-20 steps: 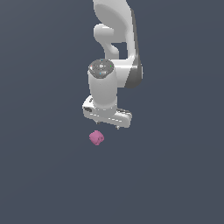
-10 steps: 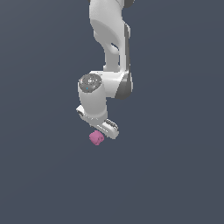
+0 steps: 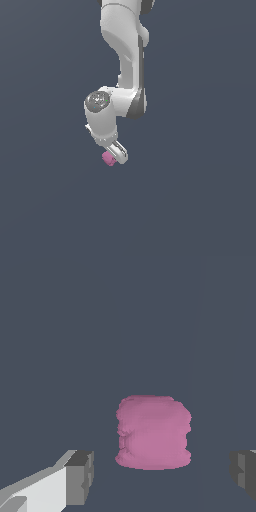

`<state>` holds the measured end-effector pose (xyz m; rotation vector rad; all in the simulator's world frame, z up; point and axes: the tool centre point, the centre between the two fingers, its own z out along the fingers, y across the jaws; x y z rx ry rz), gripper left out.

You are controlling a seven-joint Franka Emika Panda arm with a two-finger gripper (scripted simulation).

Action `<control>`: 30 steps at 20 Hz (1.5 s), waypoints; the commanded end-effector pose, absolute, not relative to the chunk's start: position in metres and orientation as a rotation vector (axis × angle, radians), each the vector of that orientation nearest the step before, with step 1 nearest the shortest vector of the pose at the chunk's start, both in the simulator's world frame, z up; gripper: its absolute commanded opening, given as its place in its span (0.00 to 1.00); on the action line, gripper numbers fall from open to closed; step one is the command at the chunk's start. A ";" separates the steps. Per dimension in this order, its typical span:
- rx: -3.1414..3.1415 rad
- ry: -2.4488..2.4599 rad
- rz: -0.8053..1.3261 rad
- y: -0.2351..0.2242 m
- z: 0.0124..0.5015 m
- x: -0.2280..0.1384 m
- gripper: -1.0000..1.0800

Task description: Pick up the object and move it to a goal position.

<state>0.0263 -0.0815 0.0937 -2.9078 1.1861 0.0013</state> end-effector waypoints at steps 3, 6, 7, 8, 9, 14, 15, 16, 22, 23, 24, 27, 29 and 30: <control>-2.903 1.200 0.001 -0.083 0.093 0.026 0.96; -2.903 1.200 0.001 -0.083 0.089 0.026 0.96; -2.903 1.201 0.001 -0.083 0.086 0.026 0.96; -2.903 1.201 0.001 -0.083 0.083 0.026 0.96; -2.902 1.202 0.001 -0.083 0.078 0.026 0.96; -2.901 1.206 0.000 -0.083 0.052 0.025 0.96; -2.900 1.207 0.000 -0.083 0.048 0.025 0.96; -2.900 1.207 0.000 -0.083 0.045 0.025 0.96; -2.900 1.208 0.000 -0.083 0.042 0.026 0.00; -2.900 1.208 0.000 -0.083 0.042 0.026 0.00; -2.900 1.208 0.000 -0.083 0.042 0.026 0.00; -2.900 1.208 0.000 -0.083 0.042 0.026 0.00; -2.900 1.208 0.000 -0.083 0.042 0.026 0.00; -2.900 1.208 0.000 -0.083 0.042 0.026 0.00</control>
